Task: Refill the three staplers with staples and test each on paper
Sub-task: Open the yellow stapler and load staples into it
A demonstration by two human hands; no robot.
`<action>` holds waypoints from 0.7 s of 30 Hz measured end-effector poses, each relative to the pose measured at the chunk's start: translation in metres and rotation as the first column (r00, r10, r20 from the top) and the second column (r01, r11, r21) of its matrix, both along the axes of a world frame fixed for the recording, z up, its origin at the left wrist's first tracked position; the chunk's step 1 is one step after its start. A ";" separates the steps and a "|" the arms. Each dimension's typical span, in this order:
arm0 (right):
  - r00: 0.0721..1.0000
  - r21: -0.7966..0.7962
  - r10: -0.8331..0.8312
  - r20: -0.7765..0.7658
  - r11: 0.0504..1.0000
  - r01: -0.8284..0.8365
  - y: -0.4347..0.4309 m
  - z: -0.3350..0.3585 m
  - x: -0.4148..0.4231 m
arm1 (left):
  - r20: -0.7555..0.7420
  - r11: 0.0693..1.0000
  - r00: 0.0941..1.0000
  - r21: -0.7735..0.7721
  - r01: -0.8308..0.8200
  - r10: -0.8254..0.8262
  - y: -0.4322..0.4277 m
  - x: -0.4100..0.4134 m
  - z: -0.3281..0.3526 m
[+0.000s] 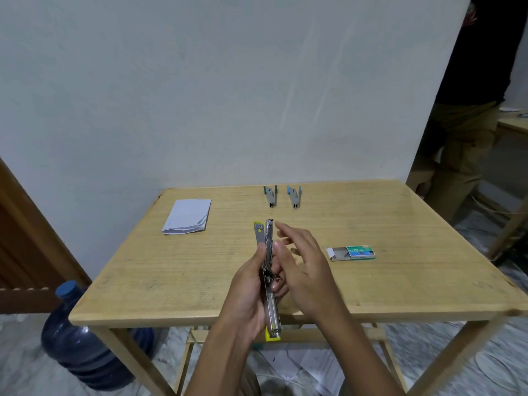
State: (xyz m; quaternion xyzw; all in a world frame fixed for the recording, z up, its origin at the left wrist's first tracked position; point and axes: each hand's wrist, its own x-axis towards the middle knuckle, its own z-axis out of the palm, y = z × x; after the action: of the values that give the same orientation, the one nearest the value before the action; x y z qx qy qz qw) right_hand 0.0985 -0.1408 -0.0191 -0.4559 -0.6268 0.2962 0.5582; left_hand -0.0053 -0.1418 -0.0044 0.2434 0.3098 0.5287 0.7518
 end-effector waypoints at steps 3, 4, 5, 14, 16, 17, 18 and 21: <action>0.998 -0.059 0.058 -0.036 0.996 -0.060 -0.001 0.002 -0.005 | -0.075 1.000 0.997 -0.015 -0.020 0.019 -0.001 0.001 0.000; 0.999 -0.041 0.048 0.019 0.998 -0.047 -0.001 0.001 -0.006 | -0.101 1.000 0.995 -0.019 -0.021 0.019 -0.001 0.001 0.000; 0.996 -0.014 0.026 0.088 1.000 -0.025 0.000 -0.001 -0.006 | -0.118 1.000 0.993 -0.022 -0.019 0.017 -0.001 0.000 0.000; 0.998 -0.079 0.063 0.015 0.995 -0.061 0.000 -0.009 -0.002 | -0.112 0.999 0.993 0.009 -0.042 0.043 -0.001 0.000 -0.004; 0.994 -0.082 0.067 0.086 0.995 -0.060 -0.001 -0.016 -0.001 | -0.115 0.999 0.993 -0.001 -0.038 0.037 0.000 0.000 -0.005; 0.992 -0.078 0.070 0.110 0.995 -0.062 -0.001 -0.019 -0.001 | -0.114 0.999 0.993 -0.004 -0.033 0.032 0.000 0.000 -0.005; 0.991 -0.071 0.069 0.118 0.996 -0.061 -0.001 -0.020 0.000 | -0.113 1.000 0.993 -0.003 -0.031 0.030 0.001 0.000 -0.005; 0.996 -0.088 0.070 -0.063 0.993 -0.075 -0.003 -0.013 -0.002 | -0.118 0.998 0.992 0.030 -0.047 0.050 0.004 0.002 -0.007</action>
State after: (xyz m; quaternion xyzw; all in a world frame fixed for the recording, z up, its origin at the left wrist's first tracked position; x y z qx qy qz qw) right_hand 0.0967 -0.1437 -0.0319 -0.4485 -0.6120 0.3578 0.5443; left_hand -0.0037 -0.1377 -0.0114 0.2769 0.3528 0.5356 0.7155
